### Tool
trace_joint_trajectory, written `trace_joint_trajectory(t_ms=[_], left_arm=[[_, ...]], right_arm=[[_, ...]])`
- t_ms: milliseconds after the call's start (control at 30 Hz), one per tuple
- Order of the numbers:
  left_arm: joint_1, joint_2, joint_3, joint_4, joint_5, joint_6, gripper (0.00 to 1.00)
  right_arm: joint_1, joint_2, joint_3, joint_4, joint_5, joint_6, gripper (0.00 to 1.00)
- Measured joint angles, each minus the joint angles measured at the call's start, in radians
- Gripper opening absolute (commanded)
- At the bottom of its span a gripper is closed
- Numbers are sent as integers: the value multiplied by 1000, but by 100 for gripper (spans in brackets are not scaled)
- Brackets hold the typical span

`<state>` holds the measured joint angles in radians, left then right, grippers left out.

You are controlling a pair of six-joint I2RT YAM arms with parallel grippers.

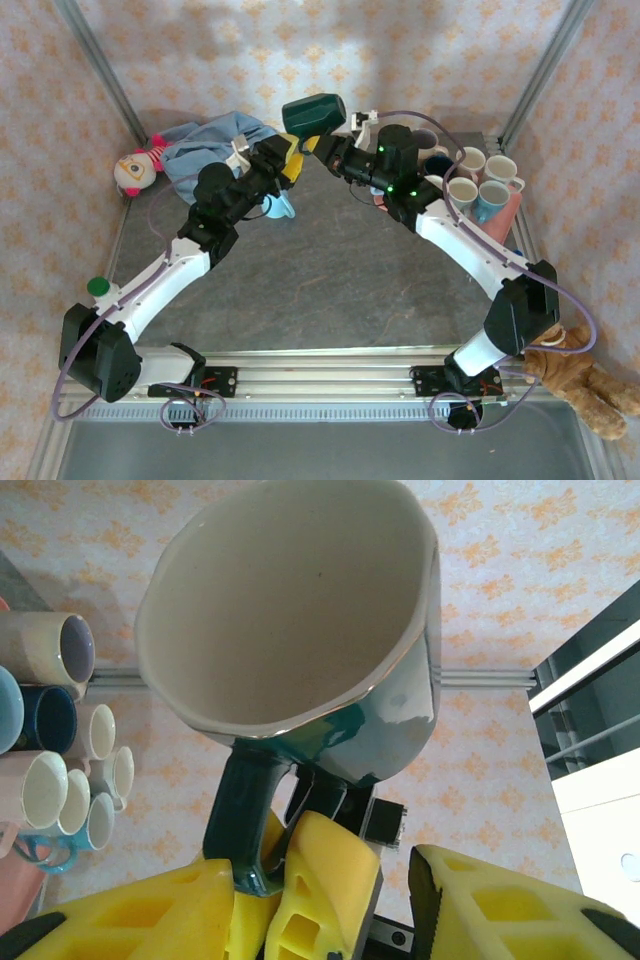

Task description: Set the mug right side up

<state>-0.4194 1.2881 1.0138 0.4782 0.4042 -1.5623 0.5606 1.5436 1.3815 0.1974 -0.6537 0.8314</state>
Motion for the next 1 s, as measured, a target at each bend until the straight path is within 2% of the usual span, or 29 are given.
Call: trace_joint_trajectory(t_ms=[300,533,800,1000], left_arm=[[0,-18,-22,-32,-22,-8,47],[0,-9,-22,7,-22,-12,47],[0,20,-15,27,-21,-26,37],[0,44,-15,80,-19,-45,37]], right_arm=[[3,-23,-4,13,4,16,0],[19,-24,-4,13,3,24,0],[28,-24,-4,13,3,34,0],[28,-24,-4,13,3,60,0]])
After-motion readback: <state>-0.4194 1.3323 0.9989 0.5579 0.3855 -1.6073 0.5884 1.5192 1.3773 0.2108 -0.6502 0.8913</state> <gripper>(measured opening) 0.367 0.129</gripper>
